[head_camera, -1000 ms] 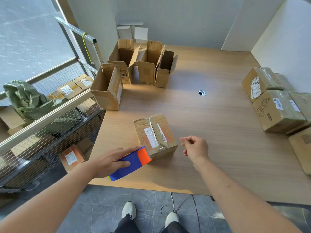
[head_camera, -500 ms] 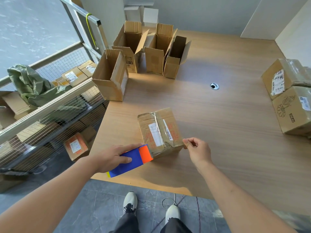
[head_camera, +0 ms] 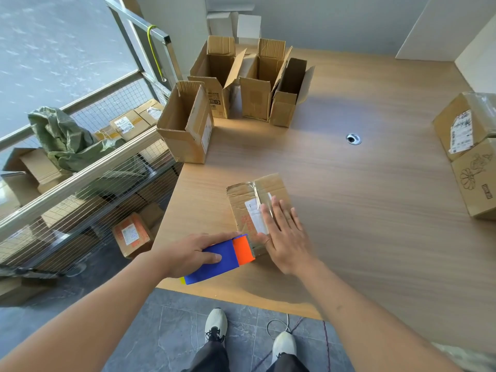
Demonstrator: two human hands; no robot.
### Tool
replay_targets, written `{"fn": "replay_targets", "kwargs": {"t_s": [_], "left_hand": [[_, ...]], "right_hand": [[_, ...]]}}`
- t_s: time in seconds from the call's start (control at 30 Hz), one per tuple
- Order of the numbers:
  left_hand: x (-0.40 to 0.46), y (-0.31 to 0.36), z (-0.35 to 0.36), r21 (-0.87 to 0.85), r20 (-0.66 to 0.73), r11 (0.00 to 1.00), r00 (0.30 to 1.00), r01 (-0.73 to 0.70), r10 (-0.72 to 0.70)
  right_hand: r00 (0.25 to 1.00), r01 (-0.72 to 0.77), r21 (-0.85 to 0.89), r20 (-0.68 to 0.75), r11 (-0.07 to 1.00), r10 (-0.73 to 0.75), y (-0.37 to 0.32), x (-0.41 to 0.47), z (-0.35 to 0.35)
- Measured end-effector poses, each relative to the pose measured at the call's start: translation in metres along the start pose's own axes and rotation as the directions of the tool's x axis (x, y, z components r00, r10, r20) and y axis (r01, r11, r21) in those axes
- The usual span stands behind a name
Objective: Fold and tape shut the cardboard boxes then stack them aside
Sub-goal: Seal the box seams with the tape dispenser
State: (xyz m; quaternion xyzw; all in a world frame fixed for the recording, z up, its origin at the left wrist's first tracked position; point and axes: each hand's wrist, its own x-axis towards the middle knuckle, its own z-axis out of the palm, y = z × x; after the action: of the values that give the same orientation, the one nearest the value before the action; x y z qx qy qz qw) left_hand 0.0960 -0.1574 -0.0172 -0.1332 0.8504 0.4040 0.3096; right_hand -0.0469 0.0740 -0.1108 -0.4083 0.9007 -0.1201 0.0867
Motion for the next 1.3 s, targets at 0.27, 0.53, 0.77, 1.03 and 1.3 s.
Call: {"fn": "replay_targets", "kwargs": {"t_s": [0.27, 0.53, 0.77, 1.03, 1.3], "left_hand": [[-0.017, -0.027, 0.001, -0.166, 0.031, 0.986, 1.0, 0.009, -0.004], [-0.018, -0.033, 0.001, -0.023, 0.02, 0.996, 0.996, 0.09, -0.09], [-0.002, -0.026, 0.015, -0.034, 0.009, 0.99, 0.991, 0.135, -0.134], [0.012, -0.015, 0.003, -0.021, 0.062, 0.989, 0.988, 0.145, -0.144], [0.012, -0.037, -0.005, 0.06, 0.027, 0.985, 0.986, 0.165, -0.167]], "right_hand": [[0.997, -0.029, -0.071, 0.069, 0.997, 0.034, -0.002, 0.002, -0.002], [0.99, -0.039, -0.066, 0.132, 0.997, 0.048, -0.006, 0.002, -0.007], [0.974, -0.125, -0.131, 0.17, 0.984, 0.146, -0.031, 0.006, -0.01], [0.947, -0.205, -0.165, 0.217, 0.965, 0.238, -0.056, 0.013, -0.018], [0.928, -0.225, -0.185, 0.259, 0.956, 0.269, -0.064, 0.012, -0.024]]}}
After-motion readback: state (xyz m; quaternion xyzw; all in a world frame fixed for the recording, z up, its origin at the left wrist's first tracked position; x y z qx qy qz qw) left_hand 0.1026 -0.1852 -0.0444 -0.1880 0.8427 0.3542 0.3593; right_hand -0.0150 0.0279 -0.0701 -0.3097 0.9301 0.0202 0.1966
